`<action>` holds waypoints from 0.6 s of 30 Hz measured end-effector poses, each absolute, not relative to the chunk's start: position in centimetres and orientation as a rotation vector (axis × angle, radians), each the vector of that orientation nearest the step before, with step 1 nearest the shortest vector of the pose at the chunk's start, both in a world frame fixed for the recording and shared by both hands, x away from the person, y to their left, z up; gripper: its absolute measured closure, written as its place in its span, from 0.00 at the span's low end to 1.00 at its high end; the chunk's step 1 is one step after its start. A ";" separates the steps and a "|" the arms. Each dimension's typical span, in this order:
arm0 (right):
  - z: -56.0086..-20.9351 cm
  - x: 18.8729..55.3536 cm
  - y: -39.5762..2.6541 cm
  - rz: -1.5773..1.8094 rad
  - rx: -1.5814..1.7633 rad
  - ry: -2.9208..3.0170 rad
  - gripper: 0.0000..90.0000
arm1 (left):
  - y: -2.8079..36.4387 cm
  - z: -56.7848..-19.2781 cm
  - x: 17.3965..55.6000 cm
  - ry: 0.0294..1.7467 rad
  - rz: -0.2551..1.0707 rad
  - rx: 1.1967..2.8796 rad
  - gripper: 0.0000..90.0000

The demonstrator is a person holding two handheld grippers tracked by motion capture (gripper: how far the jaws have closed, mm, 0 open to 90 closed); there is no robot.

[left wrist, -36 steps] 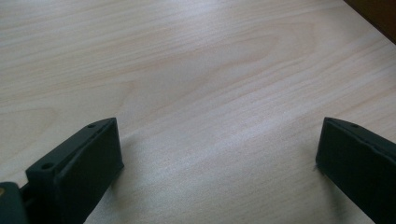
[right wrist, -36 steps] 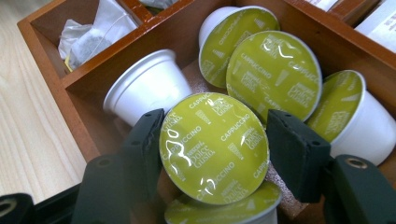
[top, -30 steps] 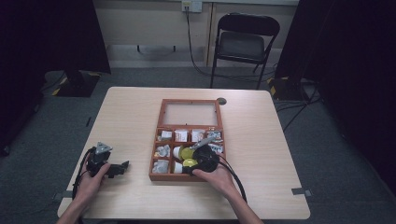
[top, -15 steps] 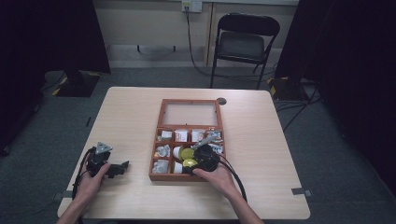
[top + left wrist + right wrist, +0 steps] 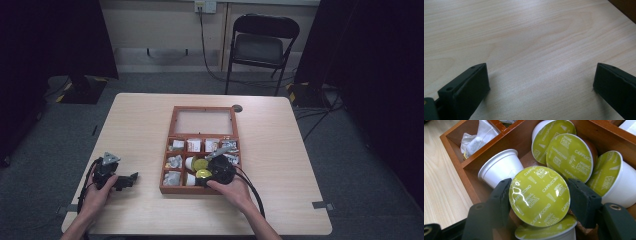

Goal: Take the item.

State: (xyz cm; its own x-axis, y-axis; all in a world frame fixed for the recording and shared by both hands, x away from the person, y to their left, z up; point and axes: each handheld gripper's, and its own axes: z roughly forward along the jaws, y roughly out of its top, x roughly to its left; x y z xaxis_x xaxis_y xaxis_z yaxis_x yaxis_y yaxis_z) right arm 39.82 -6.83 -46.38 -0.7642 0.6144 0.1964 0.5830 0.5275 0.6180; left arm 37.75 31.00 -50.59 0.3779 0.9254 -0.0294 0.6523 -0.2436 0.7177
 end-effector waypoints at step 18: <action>-45.9 39.8 -7.1 1.136 1.057 2.644 0.42 | 31.0 -50.6 37.7 1.352 0.538 1.997 0.00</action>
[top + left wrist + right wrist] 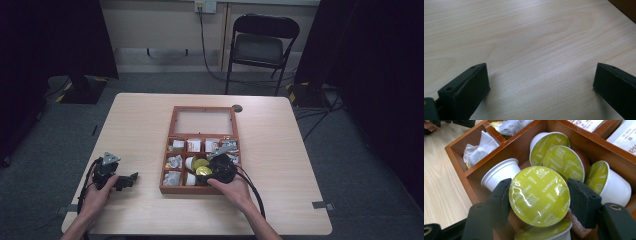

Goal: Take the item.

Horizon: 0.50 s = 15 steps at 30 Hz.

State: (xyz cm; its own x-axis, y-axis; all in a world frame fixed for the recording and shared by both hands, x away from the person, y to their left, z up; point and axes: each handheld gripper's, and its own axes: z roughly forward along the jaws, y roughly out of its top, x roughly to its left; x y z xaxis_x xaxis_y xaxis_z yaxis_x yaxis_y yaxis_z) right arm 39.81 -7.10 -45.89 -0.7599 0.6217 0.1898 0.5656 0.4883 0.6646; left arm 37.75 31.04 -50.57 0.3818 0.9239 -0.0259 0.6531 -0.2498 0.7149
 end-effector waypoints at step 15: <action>-44.8 39.9 -7.8 1.183 1.064 2.602 0.42 | 31.0 -50.6 37.8 1.354 0.540 1.991 0.00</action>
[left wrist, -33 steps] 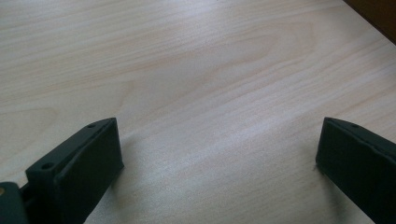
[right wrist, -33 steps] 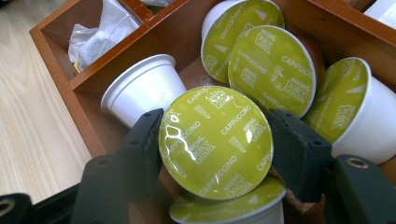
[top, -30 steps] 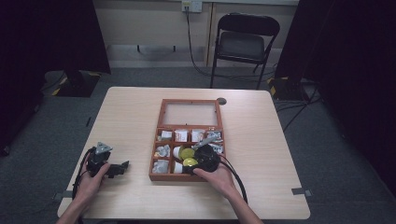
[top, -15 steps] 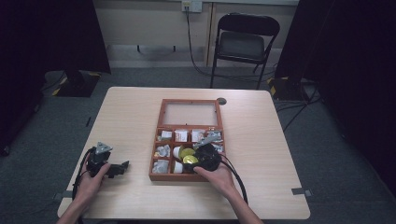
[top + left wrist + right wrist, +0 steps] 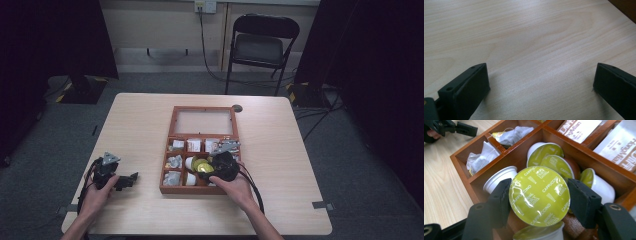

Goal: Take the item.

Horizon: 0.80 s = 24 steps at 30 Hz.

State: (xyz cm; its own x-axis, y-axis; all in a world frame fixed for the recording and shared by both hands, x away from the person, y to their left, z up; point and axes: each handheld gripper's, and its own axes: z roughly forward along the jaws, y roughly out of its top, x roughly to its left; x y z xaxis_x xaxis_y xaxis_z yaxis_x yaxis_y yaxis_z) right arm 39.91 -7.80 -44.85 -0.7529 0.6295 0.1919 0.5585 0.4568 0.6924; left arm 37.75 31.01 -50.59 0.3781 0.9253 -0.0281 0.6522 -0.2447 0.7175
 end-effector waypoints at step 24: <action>-43.2 39.8 -8.8 1.250 1.053 2.538 0.42 | 31.1 -50.6 37.8 1.350 0.537 1.999 0.00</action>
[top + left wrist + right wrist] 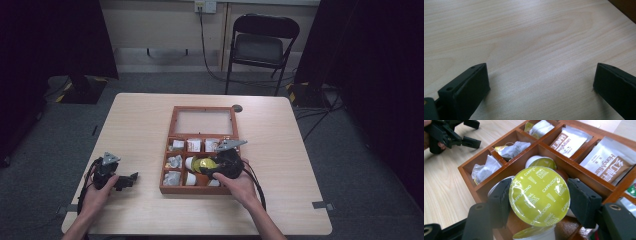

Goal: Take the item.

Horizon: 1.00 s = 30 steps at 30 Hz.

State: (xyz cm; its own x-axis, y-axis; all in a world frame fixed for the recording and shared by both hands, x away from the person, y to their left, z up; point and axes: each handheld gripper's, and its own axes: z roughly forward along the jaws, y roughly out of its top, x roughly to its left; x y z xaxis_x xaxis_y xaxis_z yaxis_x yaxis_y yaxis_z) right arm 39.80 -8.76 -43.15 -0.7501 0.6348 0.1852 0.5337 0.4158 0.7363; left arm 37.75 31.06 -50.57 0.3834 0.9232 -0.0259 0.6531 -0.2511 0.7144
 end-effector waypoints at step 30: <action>-41.4 39.4 -9.8 1.301 1.048 2.477 0.42 | 31.1 -50.6 37.8 1.349 0.538 2.000 0.00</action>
State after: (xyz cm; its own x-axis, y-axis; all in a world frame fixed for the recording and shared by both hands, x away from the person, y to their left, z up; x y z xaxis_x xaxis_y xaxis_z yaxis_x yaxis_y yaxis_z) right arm 39.43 -9.80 -41.45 -0.7436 0.6448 0.1769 0.5115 0.3783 0.7715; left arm 37.75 31.07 -50.57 0.3839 0.9230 -0.0252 0.6527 -0.2520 0.7144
